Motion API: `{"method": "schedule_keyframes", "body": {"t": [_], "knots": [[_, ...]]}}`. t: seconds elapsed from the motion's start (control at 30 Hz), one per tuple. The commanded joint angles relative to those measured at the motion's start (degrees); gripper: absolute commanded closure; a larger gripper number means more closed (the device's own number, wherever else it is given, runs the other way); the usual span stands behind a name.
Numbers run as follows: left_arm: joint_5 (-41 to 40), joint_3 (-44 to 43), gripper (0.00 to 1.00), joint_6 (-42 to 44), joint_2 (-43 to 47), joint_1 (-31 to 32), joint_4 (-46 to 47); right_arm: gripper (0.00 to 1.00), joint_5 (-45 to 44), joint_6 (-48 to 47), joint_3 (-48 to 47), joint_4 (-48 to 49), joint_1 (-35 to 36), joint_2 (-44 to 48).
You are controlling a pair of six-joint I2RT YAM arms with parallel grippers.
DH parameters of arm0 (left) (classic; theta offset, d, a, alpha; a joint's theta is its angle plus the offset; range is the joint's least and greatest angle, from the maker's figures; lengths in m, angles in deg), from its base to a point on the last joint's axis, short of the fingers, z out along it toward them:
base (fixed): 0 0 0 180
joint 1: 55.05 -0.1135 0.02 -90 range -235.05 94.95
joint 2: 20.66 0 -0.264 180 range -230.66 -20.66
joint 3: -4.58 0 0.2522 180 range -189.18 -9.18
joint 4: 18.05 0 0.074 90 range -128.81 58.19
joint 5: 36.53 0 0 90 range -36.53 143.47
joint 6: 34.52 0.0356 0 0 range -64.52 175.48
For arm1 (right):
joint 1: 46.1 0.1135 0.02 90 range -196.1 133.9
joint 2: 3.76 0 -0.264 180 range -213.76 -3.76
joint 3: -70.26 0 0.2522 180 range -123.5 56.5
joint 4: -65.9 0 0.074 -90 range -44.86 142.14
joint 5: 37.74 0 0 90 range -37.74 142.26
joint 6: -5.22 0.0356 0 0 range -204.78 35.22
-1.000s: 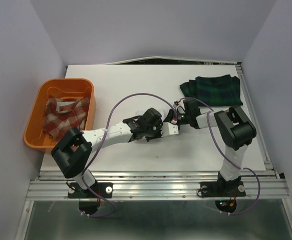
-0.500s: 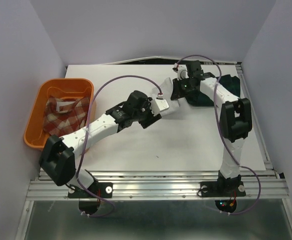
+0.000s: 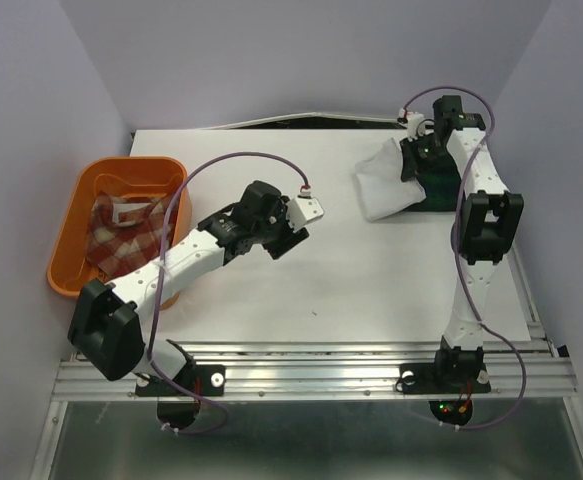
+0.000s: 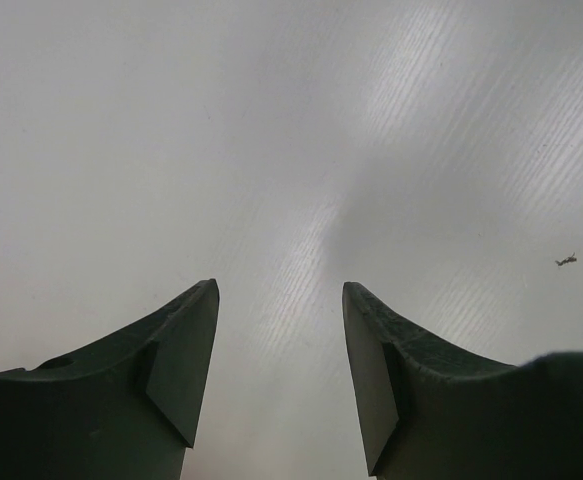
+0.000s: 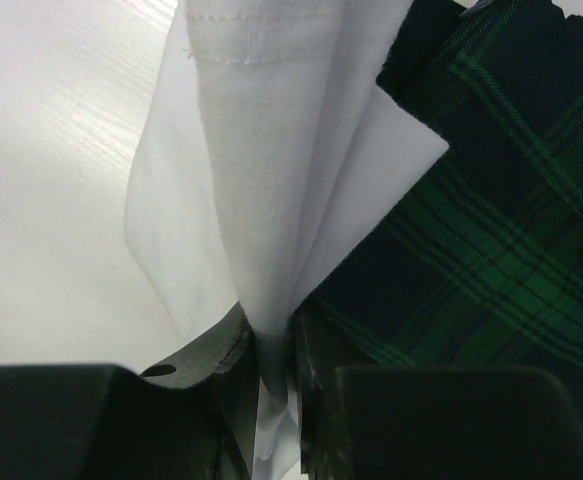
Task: Fold and stack the skirts
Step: Neatly place the folded skirt to the corner
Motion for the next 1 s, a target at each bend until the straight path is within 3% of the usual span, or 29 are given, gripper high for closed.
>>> {"method": "schedule_keyframes", "body": {"t": [0.0, 0.47, 0.97], "knots": [[1.21, -0.29, 0.36, 0.73, 1.15, -0.09, 0.42, 0.99, 0.62, -4.46, -4.37, -4.56, -0.21, 3.75], [1.47, -1.61, 0.36, 1.52, 0.01, -0.09, -1.6, 0.99, 14.06, -3.33, -11.85, -8.08, -8.3, 5.34], [1.3, -2.5, 0.36, 1.88, -0.52, -0.17, -3.35, 0.99, 10.12, -8.94, -10.61, -4.83, -13.66, 0.52]]}}
